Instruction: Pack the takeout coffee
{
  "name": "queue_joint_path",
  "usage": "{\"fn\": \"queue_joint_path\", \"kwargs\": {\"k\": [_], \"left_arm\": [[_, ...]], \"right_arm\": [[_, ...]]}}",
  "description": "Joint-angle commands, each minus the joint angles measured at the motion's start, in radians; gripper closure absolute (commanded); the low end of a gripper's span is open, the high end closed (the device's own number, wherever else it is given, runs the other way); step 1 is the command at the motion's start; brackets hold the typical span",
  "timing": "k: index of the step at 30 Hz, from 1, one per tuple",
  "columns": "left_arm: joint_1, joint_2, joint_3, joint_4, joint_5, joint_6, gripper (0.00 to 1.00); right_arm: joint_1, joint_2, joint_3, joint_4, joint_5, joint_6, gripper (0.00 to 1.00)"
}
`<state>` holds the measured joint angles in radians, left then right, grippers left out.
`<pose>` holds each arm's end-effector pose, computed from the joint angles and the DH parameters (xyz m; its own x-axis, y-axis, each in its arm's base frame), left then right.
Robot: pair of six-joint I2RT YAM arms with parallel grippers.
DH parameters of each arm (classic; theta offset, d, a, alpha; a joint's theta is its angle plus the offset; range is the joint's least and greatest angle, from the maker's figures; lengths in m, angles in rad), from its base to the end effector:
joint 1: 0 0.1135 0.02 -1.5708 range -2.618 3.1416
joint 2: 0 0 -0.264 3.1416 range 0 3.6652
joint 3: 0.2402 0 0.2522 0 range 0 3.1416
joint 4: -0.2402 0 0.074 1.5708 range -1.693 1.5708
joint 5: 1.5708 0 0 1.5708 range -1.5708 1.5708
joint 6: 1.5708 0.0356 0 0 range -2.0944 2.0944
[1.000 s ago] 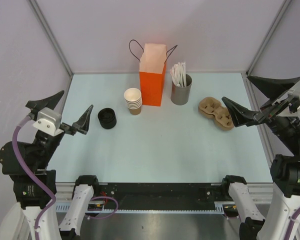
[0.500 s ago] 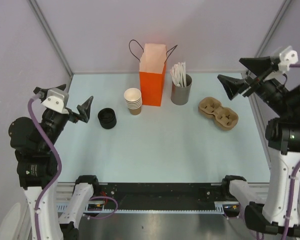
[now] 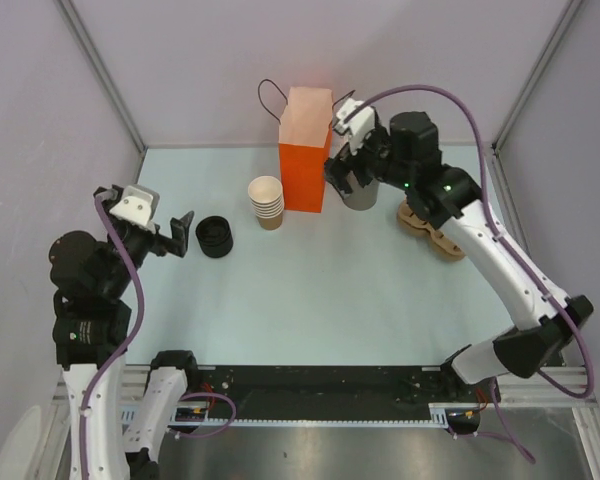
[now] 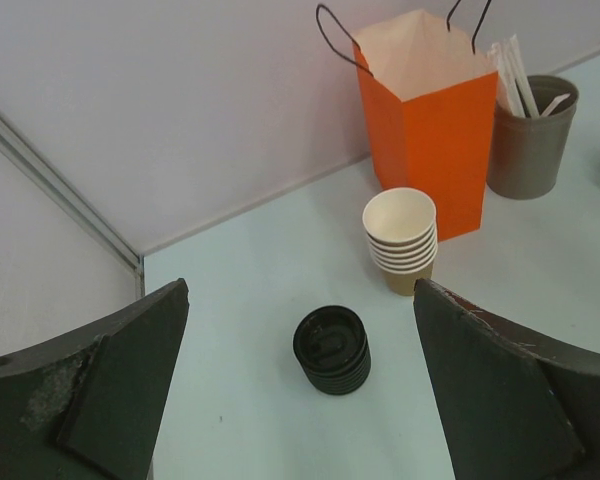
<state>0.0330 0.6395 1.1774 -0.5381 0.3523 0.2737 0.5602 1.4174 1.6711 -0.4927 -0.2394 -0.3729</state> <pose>0.0956 -0.0091 0.4481 0.0847 0.2566 -0.9628 0.3023 0.9141 0.2702 0.2558 0.1704 0.4683 0.0724 -0.3724 -0.9253 -0.7355 0.6066 -0.3017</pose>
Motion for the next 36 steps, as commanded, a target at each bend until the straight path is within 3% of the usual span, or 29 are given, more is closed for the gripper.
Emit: {"fn": "queue_joint_path", "kwargs": {"k": [1,11,17,24,36], "left_arm": [[0.007,-0.04,-0.038,-0.049,-0.041,0.047,0.01],[0.008,-0.153,-0.168,-0.079,-0.059,0.041,0.01],[0.062,-0.169,-0.202,-0.069,-0.01,0.024,0.01],[0.149,-0.164,-0.22,-0.053,0.092,-0.001,0.01],[0.166,-0.126,-0.211,-0.059,0.083,-0.002,0.01]], "right_arm": [[0.081,0.066,0.107,0.022,0.195,-0.174,0.0],[0.073,0.316,0.283,0.066,0.219,-0.354,0.0],[0.017,0.474,0.459,-0.073,0.048,-0.373,0.01],[-0.031,0.584,0.55,-0.187,-0.107,-0.422,0.07],[-0.055,0.716,0.633,-0.19,-0.17,-0.431,0.12]]}}
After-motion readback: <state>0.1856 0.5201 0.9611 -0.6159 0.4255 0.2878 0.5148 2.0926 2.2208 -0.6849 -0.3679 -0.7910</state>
